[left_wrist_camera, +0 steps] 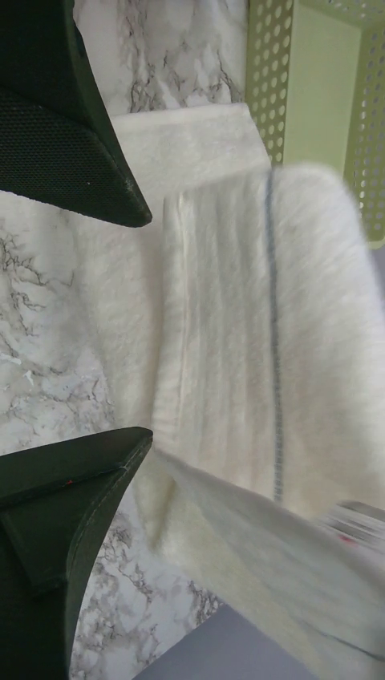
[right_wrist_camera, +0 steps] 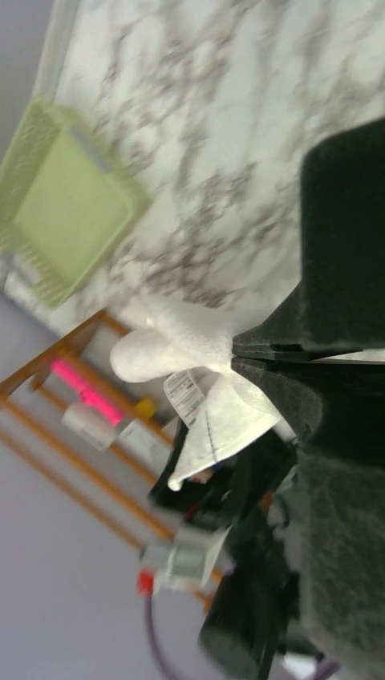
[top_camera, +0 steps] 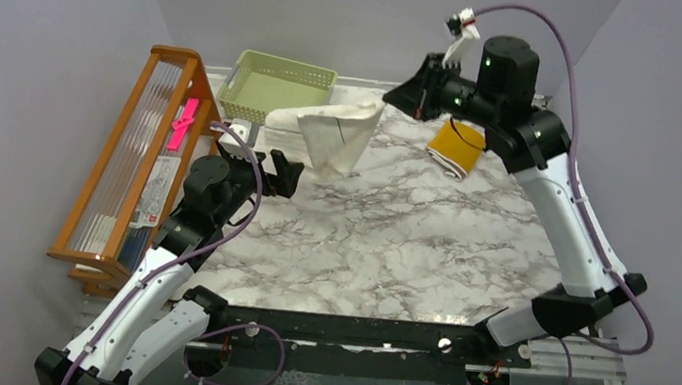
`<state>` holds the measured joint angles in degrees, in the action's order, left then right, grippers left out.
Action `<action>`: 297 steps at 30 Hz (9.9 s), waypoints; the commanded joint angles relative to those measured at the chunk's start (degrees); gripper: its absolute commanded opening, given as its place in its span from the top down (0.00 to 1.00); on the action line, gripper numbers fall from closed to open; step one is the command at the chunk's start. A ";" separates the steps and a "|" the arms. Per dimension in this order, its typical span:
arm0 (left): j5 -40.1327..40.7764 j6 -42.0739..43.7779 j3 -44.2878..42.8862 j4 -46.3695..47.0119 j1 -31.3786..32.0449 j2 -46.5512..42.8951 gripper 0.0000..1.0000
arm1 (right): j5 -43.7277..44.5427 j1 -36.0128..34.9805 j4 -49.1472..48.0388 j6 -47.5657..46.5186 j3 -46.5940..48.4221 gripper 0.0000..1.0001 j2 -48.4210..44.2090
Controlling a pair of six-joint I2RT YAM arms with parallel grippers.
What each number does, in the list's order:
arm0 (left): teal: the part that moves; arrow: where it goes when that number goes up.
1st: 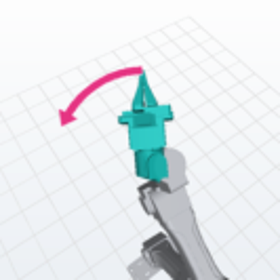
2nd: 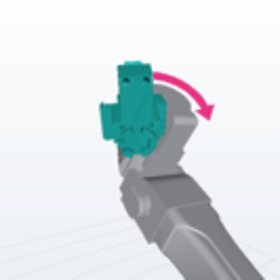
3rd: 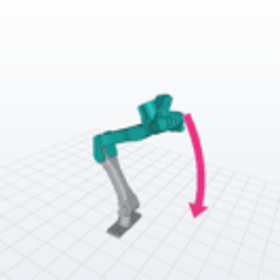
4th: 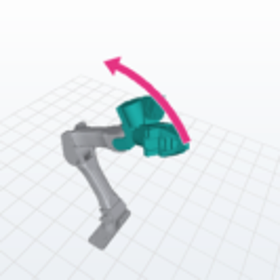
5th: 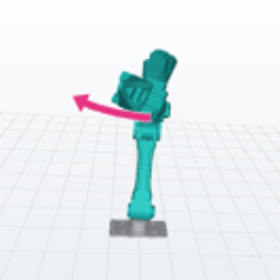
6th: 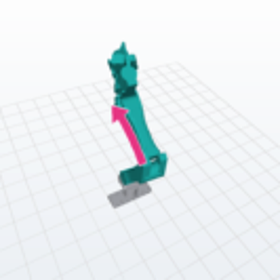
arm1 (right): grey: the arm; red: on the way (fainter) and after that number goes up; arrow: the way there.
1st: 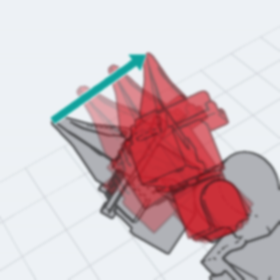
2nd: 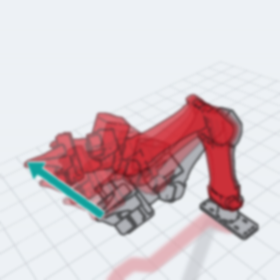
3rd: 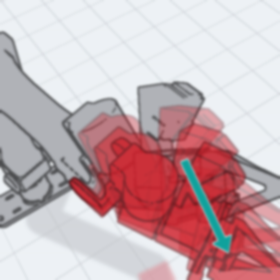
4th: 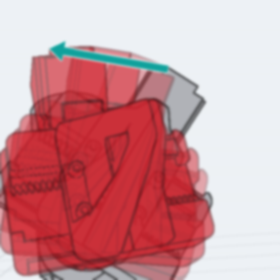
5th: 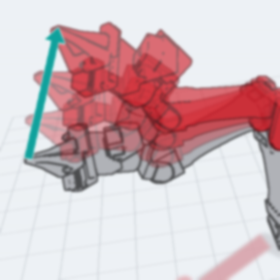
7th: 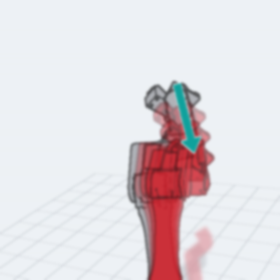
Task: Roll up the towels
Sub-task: Place the towel at the center of the board, then flatten out the towel at the center of the board.
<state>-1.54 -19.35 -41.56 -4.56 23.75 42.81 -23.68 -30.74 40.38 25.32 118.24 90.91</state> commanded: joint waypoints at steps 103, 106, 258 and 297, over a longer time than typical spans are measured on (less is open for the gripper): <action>16.77 4.14 -19.28 -11.77 -6.65 43.48 1.00 | 22.75 -2.66 2.03 -13.17 -46.92 0.99 -29.28; 21.06 6.71 -19.39 -15.30 -8.78 34.12 1.00 | 33.12 -2.57 1.52 -12.64 -44.48 0.99 -31.32; 41.26 -8.59 -13.86 -33.91 1.87 23.36 1.00 | 12.49 27.84 -16.48 14.30 -75.81 0.99 -30.62; 6.04 4.12 -12.55 -23.08 -24.85 43.60 0.45 | 31.37 17.65 -12.00 -8.43 -47.48 0.48 14.72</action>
<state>5.19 -15.66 -54.48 -26.85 -0.43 85.97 5.37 -13.26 27.62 18.70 70.11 104.03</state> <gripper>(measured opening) 0.579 0.527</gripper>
